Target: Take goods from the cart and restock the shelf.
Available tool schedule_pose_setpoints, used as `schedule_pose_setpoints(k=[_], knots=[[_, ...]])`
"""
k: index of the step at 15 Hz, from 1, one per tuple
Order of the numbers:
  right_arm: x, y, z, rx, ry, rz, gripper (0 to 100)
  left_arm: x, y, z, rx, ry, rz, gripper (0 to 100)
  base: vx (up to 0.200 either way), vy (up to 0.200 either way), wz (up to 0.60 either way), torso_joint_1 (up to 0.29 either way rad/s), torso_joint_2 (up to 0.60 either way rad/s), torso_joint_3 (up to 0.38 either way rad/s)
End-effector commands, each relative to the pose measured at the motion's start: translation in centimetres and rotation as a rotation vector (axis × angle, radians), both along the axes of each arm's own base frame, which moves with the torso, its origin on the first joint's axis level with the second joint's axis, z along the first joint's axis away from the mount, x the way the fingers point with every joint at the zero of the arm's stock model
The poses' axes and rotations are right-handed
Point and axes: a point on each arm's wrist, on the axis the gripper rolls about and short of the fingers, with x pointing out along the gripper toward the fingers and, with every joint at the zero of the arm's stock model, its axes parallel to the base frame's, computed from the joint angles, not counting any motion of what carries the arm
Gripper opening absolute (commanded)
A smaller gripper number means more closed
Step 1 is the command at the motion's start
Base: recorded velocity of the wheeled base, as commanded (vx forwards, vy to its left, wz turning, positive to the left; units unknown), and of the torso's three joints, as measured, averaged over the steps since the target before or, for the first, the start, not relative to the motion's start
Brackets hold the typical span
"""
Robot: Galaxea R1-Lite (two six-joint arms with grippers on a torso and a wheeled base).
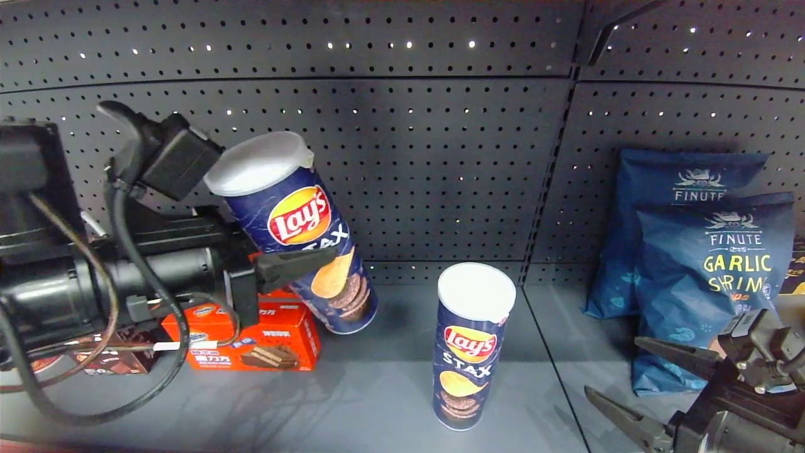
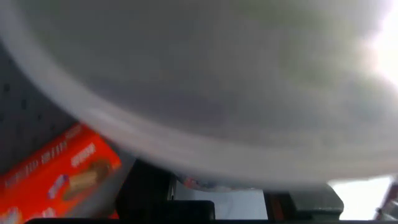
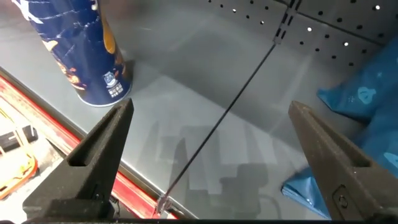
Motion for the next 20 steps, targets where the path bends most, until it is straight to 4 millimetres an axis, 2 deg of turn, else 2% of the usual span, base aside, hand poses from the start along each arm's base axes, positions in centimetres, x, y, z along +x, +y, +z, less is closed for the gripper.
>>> schedule_pose_setpoints(k=[1, 10, 13, 20], knots=[[0.1, 0.0, 0.0, -0.001, 0.000, 0.000, 100, 3.2, -1.3, -0.8, 0.034, 0.019, -0.003, 0, 0.000, 0.000, 0.00, 0.000, 0.00, 0.000], [0.9, 0.4, 0.0, -0.009, 0.013, -0.003, 100, 7.3, -3.2, -4.0, 0.121, 0.055, -0.036, 0, 0.000, 0.000, 0.00, 0.000, 0.00, 0.000], [1.2, 0.6, 0.0, -0.011, 0.017, -0.003, 100, 8.4, -4.8, -5.1, 0.140, 0.073, -0.069, 0, 0.000, 0.000, 0.00, 0.000, 0.00, 0.000], [1.2, 0.6, -0.1, -0.014, 0.023, -0.005, 100, 11.3, -7.9, -6.3, 0.145, 0.077, -0.119, 0, 0.000, 0.000, 0.00, 0.000, 0.00, 0.000]])
